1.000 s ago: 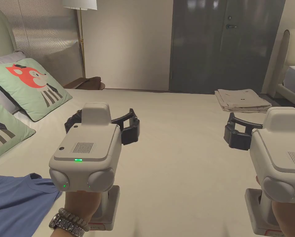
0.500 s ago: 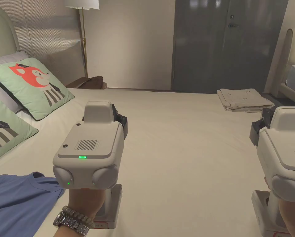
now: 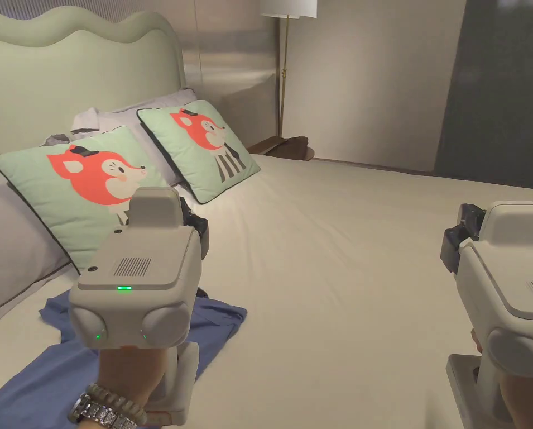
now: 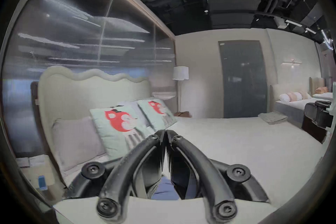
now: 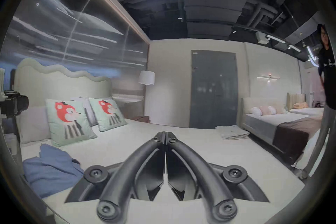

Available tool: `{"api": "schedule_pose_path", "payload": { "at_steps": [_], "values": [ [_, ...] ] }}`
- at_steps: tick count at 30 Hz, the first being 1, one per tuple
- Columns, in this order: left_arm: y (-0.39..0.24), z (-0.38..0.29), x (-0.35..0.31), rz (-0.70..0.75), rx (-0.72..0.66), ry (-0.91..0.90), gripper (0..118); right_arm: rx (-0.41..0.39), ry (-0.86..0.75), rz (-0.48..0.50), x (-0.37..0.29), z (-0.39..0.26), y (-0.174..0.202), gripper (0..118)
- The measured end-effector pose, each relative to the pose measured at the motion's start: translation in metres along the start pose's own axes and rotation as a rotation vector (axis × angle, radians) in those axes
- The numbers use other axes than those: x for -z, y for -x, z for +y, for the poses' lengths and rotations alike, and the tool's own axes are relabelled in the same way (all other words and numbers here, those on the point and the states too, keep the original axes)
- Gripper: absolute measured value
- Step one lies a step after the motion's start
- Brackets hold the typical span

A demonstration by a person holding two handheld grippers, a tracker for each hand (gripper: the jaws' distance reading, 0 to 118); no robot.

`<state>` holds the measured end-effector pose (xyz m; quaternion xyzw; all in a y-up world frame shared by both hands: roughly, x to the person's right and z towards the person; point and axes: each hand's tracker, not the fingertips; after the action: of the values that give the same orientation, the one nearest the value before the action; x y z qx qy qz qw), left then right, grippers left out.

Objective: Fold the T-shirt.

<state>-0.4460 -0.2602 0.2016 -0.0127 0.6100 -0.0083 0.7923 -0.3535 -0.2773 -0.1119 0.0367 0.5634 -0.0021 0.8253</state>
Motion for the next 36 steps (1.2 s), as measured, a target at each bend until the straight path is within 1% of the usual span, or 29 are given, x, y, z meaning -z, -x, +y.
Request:
{"api": "schedule_pose_path", "payload": {
  "at_steps": [5, 8, 10, 12, 15, 16, 17, 18, 19, 20, 21, 22, 27, 29, 32, 33, 35, 36],
  "values": [
    [0.026, -0.020, 0.001, 0.046, 0.010, 0.069, 0, -0.010, 0.033, 0.064, 0.015, -0.007, 0.032, 0],
    [0.033, -0.037, 0.011, 0.032, 0.003, 0.153, 0, -0.019, 0.059, 0.086, 0.027, -0.018, 0.038, 0],
    [0.037, -0.050, 0.021, 0.005, 0.004, 0.246, 0, -0.026, 0.076, 0.092, 0.032, -0.023, 0.040, 0],
    [0.043, -0.066, 0.038, -0.039, 0.000, 0.388, 0, -0.034, 0.096, 0.094, 0.038, -0.030, 0.039, 0],
    [0.053, -0.099, 0.065, -0.086, -0.053, 0.633, 1, -0.046, 0.126, 0.092, 0.043, -0.036, 0.039, 0],
    [0.058, -0.111, 0.075, -0.103, -0.063, 0.713, 4, -0.047, 0.135, 0.092, 0.045, -0.039, 0.039, 0],
    [0.061, -0.124, 0.083, -0.112, -0.082, 0.770, 17, -0.049, 0.144, 0.091, 0.047, -0.041, 0.040, 0],
    [0.064, -0.137, 0.090, -0.111, -0.099, 0.832, 42, -0.053, 0.153, 0.091, 0.050, -0.044, 0.040, 0],
    [0.068, -0.150, 0.097, -0.120, -0.108, 0.889, 84, -0.057, 0.159, 0.091, 0.051, -0.047, 0.040, 0],
    [0.071, -0.162, 0.104, -0.121, -0.110, 0.937, 108, -0.061, 0.165, 0.091, 0.053, -0.049, 0.041, 0],
    [0.074, -0.174, 0.107, -0.123, -0.123, 0.949, 110, -0.067, 0.175, 0.092, 0.056, -0.051, 0.041, 0],
    [0.074, -0.179, 0.110, -0.090, -0.099, 0.943, 107, -0.072, 0.181, 0.093, 0.058, -0.053, 0.041, 0],
    [0.080, -0.207, 0.125, -0.078, -0.135, 1.040, 107, -0.082, 0.213, 0.087, 0.069, -0.067, 0.038, 0],
    [0.080, -0.214, 0.130, -0.065, -0.126, 1.049, 106, -0.086, 0.223, 0.082, 0.071, -0.071, 0.037, 0],
    [0.079, -0.219, 0.134, -0.042, -0.090, 1.064, 100, -0.092, 0.237, 0.082, 0.070, -0.070, 0.039, 0],
    [0.078, -0.218, 0.133, -0.042, -0.077, 1.061, 94, -0.095, 0.240, 0.083, 0.070, -0.072, 0.039, 0],
    [0.080, -0.214, 0.132, -0.025, -0.065, 1.047, 65, -0.096, 0.246, 0.085, 0.072, -0.077, 0.039, 0],
    [0.080, -0.208, 0.130, -0.006, -0.069, 1.029, 45, -0.096, 0.247, 0.087, 0.072, -0.078, 0.039, 0]
  ]
}}
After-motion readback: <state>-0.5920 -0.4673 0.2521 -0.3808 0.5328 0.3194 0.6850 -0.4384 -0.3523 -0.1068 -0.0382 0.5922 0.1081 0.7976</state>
